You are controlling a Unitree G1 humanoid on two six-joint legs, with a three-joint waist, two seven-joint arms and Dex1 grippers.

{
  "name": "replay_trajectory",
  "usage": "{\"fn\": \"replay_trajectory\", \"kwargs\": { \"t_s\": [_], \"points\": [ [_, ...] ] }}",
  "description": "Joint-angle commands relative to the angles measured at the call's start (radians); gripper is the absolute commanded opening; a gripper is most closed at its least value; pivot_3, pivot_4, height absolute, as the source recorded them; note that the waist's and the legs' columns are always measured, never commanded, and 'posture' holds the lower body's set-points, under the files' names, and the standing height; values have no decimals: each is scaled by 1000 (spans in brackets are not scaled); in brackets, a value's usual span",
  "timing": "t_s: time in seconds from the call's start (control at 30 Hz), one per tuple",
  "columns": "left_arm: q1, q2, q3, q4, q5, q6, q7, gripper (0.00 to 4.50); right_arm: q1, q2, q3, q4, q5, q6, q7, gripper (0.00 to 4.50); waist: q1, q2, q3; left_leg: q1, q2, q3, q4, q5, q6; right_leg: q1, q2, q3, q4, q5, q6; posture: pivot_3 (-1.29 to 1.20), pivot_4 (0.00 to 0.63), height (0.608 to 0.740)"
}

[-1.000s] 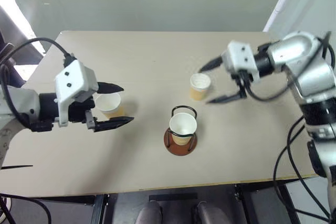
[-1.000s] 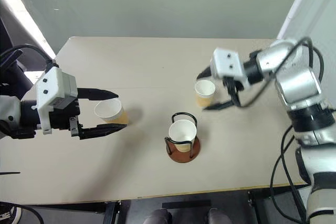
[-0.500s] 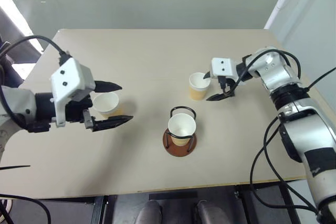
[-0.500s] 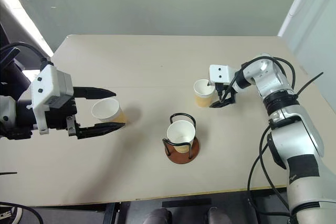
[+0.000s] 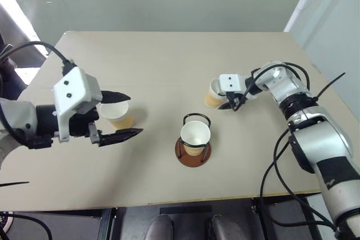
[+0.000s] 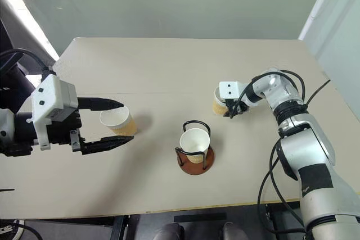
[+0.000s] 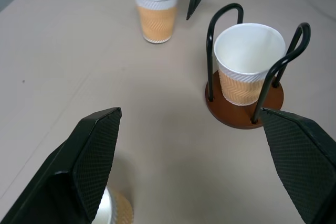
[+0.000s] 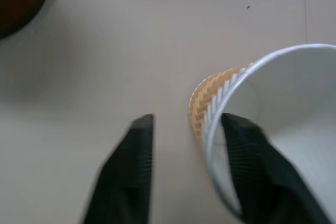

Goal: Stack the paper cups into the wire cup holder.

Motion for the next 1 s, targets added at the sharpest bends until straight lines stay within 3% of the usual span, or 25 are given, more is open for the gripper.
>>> {"fn": "replay_trajectory", "kwargs": {
  "t_s": [0.03, 0.07, 0.23, 0.4, 0.57, 0.83, 1.0],
  "points": [
    [-4, 15, 28, -15, -1, -7, 2, 4500, -37, -13, -32, -13, 12, -15, 20, 478, 0, 0, 0, 0, 0, 0, 0, 0, 0, 0, 0, 0, 0, 0, 0, 0, 150, 740],
    [-8, 16, 24, -12, -1, -11, 0, 4500, -41, -19, -45, -25, 31, -11, 55, 101, 0, 0, 0, 0, 0, 0, 0, 0, 0, 0, 0, 0, 0, 0, 0, 0, 150, 740],
    [-24, 23, 33, 21, -4, -31, -26, 4500, -54, -111, -125, -236, 221, 100, 312, 45, 3, 0, 0, -1, 0, 0, 0, 0, -1, -1, 0, 0, 0, 0, 0, 0, 150, 740],
    [-27, 13, 4, 35, 4, -50, -24, 4500, 3, -321, -78, -736, 665, 465, 335, 45, 6, 1, 0, -3, 0, 0, 0, 1, -2, 0, 1, -1, -3, 0, 0, 0, 150, 740],
    [-51, 8, -52, 57, 15, -80, -24, 4500, 102, -403, -122, -1144, 952, 758, 335, 45, -8, 0, 0, 3, 1, 1, 0, 1, -2, 6, 4, 0, -4, -1, -1, 0, 150, 740],
    [-65, 10, -72, 56, 12, -81, -18, 4500, 248, -330, -96, -1299, 830, 833, 215, 45, -13, -1, 1, 10, 3, 1, 2, 3, 1, 8, 5, 1, 0, -1, -2, 0, 150, 740],
    [-49, 14, -47, 41, 7, -62, -8, 4500, 267, -317, -100, -1295, 798, 827, 246, 45, -12, -1, 1, 8, 3, 0, 2, 2, 1, 7, 5, 0, 0, -1, -2, 0, 150, 740]
  ]
}}
